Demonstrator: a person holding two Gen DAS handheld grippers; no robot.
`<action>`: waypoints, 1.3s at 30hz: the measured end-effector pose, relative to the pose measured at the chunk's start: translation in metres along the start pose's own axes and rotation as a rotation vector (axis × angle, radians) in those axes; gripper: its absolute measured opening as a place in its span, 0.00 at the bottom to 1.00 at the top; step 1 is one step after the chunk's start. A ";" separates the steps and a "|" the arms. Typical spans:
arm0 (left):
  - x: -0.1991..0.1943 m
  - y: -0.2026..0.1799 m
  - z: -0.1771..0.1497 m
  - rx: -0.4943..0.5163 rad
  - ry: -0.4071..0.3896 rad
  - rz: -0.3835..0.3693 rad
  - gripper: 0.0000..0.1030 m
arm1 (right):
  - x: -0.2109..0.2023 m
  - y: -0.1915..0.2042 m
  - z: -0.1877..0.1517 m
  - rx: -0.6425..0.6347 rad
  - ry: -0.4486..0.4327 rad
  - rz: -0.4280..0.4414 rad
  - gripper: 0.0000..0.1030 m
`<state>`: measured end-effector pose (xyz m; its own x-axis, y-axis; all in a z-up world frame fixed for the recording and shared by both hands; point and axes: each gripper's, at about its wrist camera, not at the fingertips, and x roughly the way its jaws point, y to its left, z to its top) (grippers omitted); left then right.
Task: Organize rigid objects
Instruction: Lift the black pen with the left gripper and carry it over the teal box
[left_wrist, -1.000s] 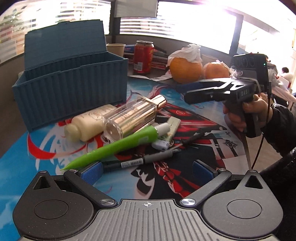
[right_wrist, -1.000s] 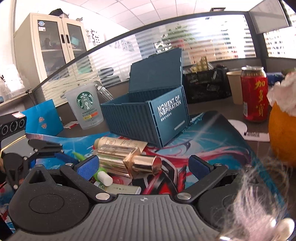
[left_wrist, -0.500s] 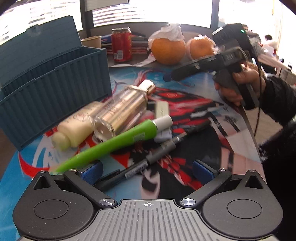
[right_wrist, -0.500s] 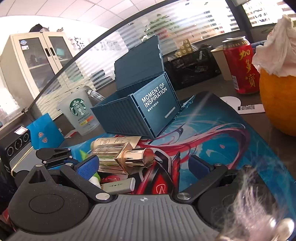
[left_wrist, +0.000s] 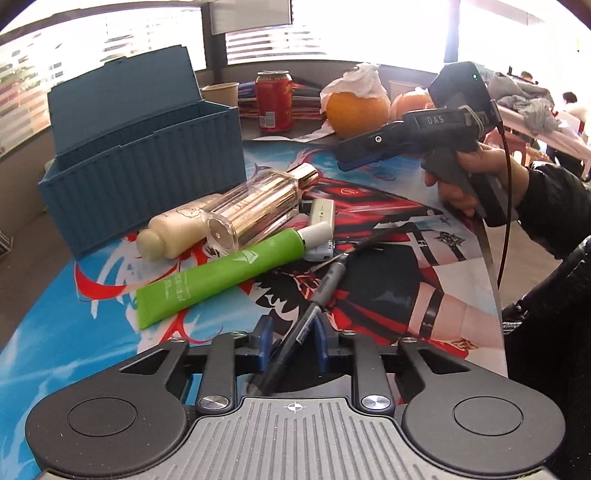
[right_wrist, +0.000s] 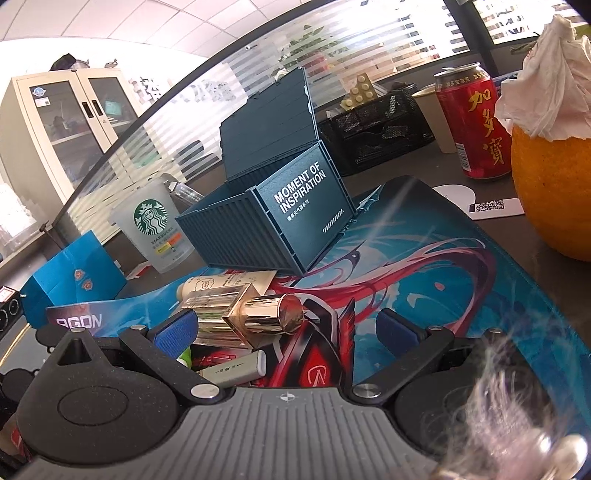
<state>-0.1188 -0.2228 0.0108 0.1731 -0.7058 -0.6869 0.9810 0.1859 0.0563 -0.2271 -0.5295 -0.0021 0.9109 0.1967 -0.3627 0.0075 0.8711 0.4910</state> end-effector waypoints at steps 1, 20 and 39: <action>-0.001 -0.004 -0.001 0.026 -0.006 0.008 0.18 | 0.000 0.000 0.000 0.002 0.000 -0.002 1.00; -0.022 -0.016 0.017 0.093 -0.077 0.060 0.07 | -0.001 0.000 -0.001 0.008 -0.007 -0.002 1.00; -0.045 0.043 0.100 0.465 -0.157 0.268 0.07 | -0.003 0.002 -0.001 0.007 -0.018 0.014 1.00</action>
<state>-0.0751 -0.2518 0.1166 0.3977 -0.7753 -0.4906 0.8303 0.0766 0.5521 -0.2304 -0.5283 -0.0007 0.9182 0.2006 -0.3414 -0.0026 0.8652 0.5015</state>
